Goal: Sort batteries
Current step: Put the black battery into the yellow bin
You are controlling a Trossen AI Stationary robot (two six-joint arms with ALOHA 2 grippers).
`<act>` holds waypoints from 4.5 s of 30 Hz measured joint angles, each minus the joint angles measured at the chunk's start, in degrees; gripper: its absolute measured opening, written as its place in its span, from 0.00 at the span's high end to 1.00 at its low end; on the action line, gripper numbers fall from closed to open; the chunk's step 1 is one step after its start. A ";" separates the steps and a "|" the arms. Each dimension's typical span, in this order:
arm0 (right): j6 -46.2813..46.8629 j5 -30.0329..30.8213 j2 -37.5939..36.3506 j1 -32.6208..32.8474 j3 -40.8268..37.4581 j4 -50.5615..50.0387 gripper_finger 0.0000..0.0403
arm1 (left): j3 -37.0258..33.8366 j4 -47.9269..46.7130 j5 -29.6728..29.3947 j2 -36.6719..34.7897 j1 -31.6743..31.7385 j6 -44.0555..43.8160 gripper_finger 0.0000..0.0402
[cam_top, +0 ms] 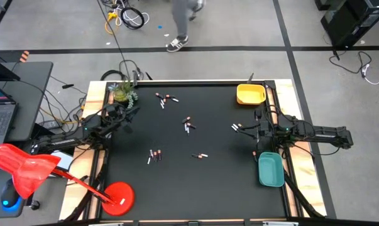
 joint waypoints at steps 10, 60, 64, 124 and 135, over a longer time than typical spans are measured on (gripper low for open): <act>-4.85 0.00 -0.01 0.02 0.00 4.90 0.85 | 0.00 0.00 0.07 0.00 0.00 0.01 0.98; 16.21 17.21 13.09 -3.26 0.02 41.62 0.85 | 0.00 14.12 -6.95 -0.02 0.00 15.26 0.98; 17.83 17.00 13.08 -3.26 0.02 44.39 0.85 | 0.00 13.98 -6.95 -0.02 0.00 15.26 0.98; 7.44 5.97 91.95 -3.78 34.56 33.76 0.64 | 14.58 17.34 -6.11 50.94 0.11 14.69 0.61; 4.57 5.78 100.80 -2.89 42.42 33.05 0.64 | 14.58 17.08 -6.10 51.69 -0.04 13.30 0.61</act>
